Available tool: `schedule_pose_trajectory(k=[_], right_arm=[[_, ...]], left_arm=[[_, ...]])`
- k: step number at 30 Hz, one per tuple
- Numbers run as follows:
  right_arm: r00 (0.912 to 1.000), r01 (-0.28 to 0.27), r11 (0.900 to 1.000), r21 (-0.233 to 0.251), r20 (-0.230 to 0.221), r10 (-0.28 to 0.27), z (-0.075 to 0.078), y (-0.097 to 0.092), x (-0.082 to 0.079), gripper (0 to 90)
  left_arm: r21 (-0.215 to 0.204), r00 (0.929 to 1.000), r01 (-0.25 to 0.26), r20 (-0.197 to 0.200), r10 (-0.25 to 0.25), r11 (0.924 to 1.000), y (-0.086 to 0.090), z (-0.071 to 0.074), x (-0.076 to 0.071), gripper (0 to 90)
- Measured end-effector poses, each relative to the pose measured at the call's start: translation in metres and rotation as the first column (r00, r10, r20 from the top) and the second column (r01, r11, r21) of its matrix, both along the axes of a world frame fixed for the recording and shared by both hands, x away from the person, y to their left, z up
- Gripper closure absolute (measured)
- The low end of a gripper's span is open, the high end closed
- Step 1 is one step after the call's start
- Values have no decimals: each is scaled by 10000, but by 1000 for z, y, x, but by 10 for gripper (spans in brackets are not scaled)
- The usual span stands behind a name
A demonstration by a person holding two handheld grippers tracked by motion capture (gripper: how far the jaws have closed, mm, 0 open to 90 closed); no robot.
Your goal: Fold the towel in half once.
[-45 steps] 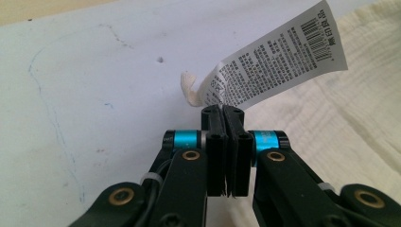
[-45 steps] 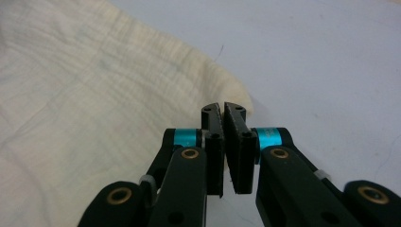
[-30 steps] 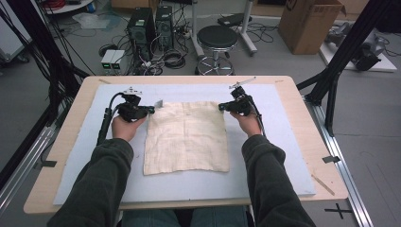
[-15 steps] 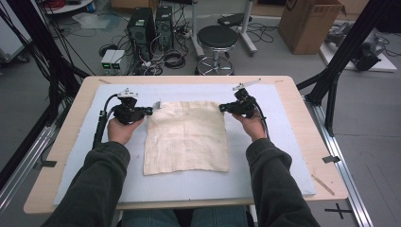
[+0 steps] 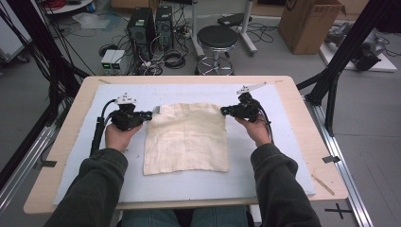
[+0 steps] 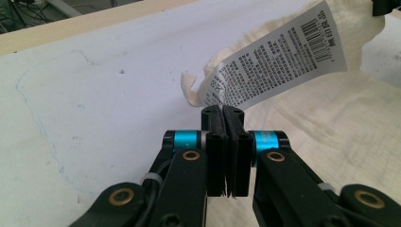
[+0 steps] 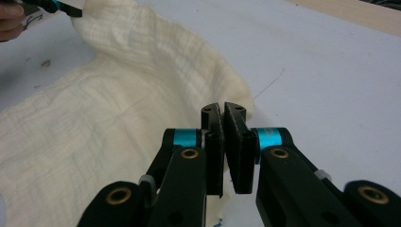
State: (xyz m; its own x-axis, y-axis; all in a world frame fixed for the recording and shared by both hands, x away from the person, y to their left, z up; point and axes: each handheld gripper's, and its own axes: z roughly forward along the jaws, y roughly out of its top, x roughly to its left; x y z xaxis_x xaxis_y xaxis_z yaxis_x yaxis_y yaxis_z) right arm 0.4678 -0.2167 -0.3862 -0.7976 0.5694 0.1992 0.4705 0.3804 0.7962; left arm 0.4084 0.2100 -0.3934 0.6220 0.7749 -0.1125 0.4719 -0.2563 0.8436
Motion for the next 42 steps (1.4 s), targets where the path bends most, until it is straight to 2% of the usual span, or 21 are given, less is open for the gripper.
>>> schedule_pose_trajectory(k=[2, 7, 9, 11, 14, 16, 19, 22, 25, 27, 28, 31, 34, 37, 39, 42], right_arm=[[10000, -16, 9999, -152, 40, 17, 0, 1, -4, 866], [10000, -85, 9999, -119, 43, 86, -3, 1, -10, 866], [9999, -124, 9997, -191, -82, 123, -4, 0, -14, 866], [9999, -109, 9997, -211, 28, 110, -5, -1, -17, 866], [9998, -199, 9991, -370, -88, 196, -8, -1, -23, 866], [9996, -243, 9989, -393, -184, 236, -10, -1, -26, 866], [9990, -378, 9979, -523, -237, 366, -8, 0, -31, 865], [9984, -549, 9968, -576, -171, 540, -5, 4, -36, 865], [9966, -808, 9939, -755, -210, 794, -5, 9, -41, 865], [9954, -951, 9884, -1182, -196, 934, -6, 13, -43, 865], [9953, -964, 9877, -1233, -227, 943, -6, 15, -44, 865], [9940, -1067, 9866, -1237, -359, 1030, -6, 17, -47, 865], [9933, -1083, 9849, -1351, -541, 1018, -8, 17, -48, 865], [9930, -1110, 9847, -1342, -555, 1044, -7, 17, -51, 865], [9950, -991, 9869, -1271, -286, 962, -8, 16, -55, 865], [9948, -963, 9868, -1300, -469, 909, -13, 12, -60, 865]], left_arm=[[35, 10000, -28, -12, 28, 10000, 1, -1, -3, 877], [-76, 10000, 68, 52, -67, 9999, 4, -4, -11, 877], [-73, 9999, 98, 61, -98, 9999, 5, -6, -15, 877], [-119, 9999, 118, 57, -117, 9999, 5, -8, -18, 877], [-61, 9997, 226, 59, -226, 9997, 5, -9, -23, 877], [139, 9994, 332, 100, -333, 9994, 4, -8, -27, 877], [38, 9990, 415, 178, -416, 9991, 3, -9, -32, 876], [122, 9985, 518, 144, -520, 9986, 3, -12, -37, 877], [206, 9980, 631, 86, -633, 9978, 3, -15, -42, 877], [284, 9976, 675, 148, -679, 9973, 2, -16, -46, 876], [239, 9974, 704, 159, -707, 9972, 1, -16, -48, 876], [431, 9964, 817, 173, -825, 9957, 2, -18, -52, 876], [394, 9964, 831, 148, -837, 9958, 5, -20, -57, 876], [411, 9959, 883, 176, -891, 9952, 7, -21, -61, 876], [352, 9959, 877, 185, -884, 9955, 6, -21, -64, 876], [275, 9949, 982, 206, -987, 9948, 5, -22, -67, 876]])
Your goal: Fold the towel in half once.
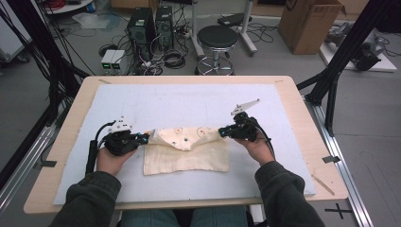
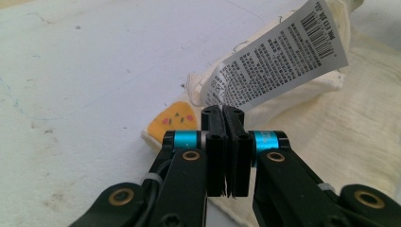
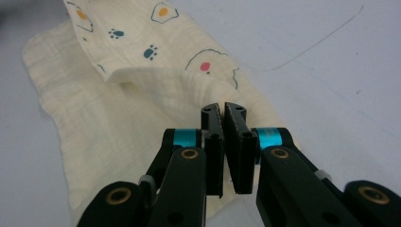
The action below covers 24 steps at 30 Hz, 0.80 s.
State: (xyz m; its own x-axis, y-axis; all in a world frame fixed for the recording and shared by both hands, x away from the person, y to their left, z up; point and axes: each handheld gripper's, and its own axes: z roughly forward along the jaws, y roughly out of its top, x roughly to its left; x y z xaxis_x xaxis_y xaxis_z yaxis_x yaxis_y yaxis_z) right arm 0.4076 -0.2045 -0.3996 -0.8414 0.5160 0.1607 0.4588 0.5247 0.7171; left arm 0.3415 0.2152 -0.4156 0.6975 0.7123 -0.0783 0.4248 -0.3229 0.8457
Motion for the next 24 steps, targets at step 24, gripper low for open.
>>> schedule_pose_trajectory(k=[24], right_arm=[[9992, -274, 9982, 534, 297, 258, -13, -13, -47, 859]], left_arm=[[567, 9966, 747, 307, -765, 9956, -2, -1, -34, 875]])
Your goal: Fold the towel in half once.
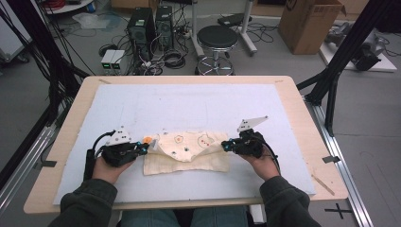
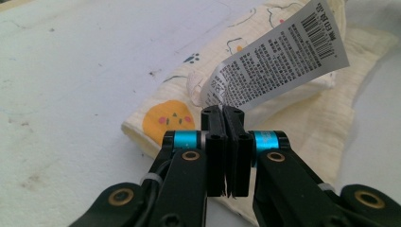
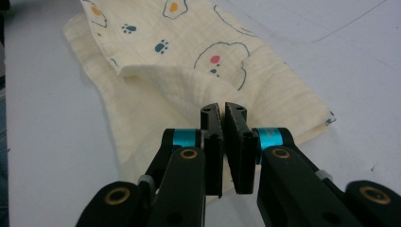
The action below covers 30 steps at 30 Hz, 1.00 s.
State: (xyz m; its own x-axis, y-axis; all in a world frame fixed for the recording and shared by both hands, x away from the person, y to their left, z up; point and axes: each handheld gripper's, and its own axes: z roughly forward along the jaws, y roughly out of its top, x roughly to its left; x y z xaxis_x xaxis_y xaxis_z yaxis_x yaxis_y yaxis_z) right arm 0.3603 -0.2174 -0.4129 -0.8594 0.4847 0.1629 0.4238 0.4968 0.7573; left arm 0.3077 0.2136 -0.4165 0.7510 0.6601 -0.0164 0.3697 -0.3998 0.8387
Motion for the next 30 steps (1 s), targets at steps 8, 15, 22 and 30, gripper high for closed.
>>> schedule_pose_trajectory(k=[8, 15, 22, 30], right_arm=[[9998, -142, 9998, -109, 98, 144, -4, -1, -11, 859], [9998, -181, 9997, -133, 108, 182, -6, -4, -17, 856], [9997, -221, 9996, -187, 39, 222, -11, -6, -22, 854], [9995, -316, 9994, -162, 82, 317, -13, -7, -29, 847]], left_arm=[[101, 9998, 103, -197, -101, 9999, 3, -5, -7, 874], [297, 9995, 265, -198, -260, 9992, 1, -8, -15, 874], [369, 9991, 327, -293, -316, 9988, 1, -12, -19, 872], [384, 9987, 397, -320, -384, 9985, 0, -14, -22, 870]])
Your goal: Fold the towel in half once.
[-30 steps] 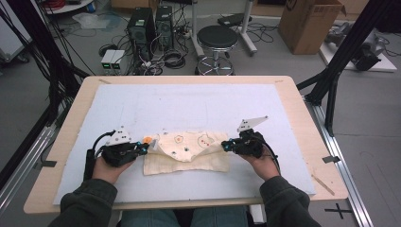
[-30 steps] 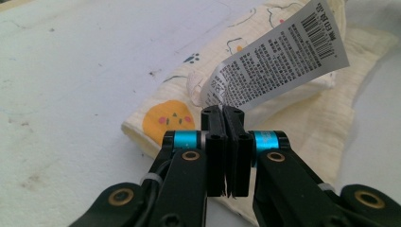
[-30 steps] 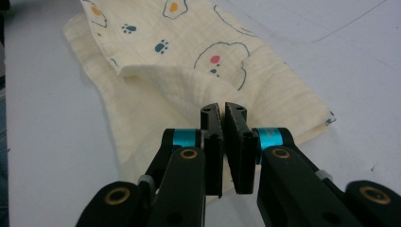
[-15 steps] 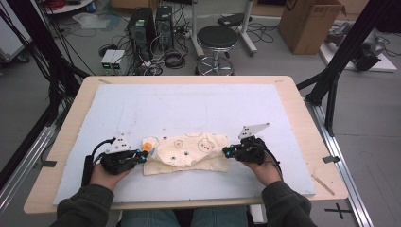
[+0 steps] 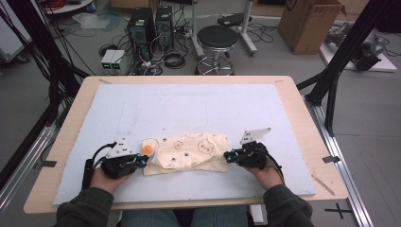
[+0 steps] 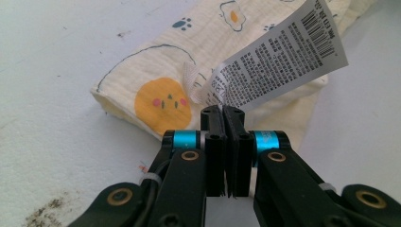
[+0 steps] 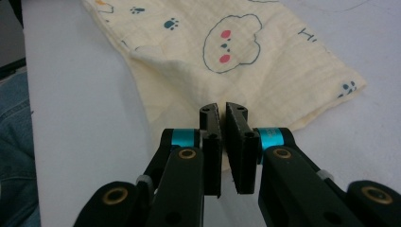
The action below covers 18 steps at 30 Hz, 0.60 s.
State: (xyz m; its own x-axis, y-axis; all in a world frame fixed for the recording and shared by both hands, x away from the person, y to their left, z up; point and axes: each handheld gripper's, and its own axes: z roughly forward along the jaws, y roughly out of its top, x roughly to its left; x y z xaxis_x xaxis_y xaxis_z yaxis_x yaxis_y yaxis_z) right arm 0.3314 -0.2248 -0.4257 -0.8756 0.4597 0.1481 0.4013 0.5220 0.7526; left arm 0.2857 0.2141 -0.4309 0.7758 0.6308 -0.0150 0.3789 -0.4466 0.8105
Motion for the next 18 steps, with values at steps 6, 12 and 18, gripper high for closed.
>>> schedule_pose_trajectory(k=[6, 12, 18], right_arm=[[9999, -155, 9999, -72, 9, 155, -1, -3, -5, 809], [9993, -374, 9986, 376, -21, 375, 10, -7, -11, 751], [9982, -585, 9966, 582, 189, 575, 24, -1, -9, 708]], left_arm=[[-88, 9999, 33, -128, -34, 10000, 2, 0, -1, 807], [-453, 9998, -89, -174, 82, 9989, 12, 8, -6, 692], [-943, 9991, -427, 16, 431, 9946, 20, 21, -5, 646]])
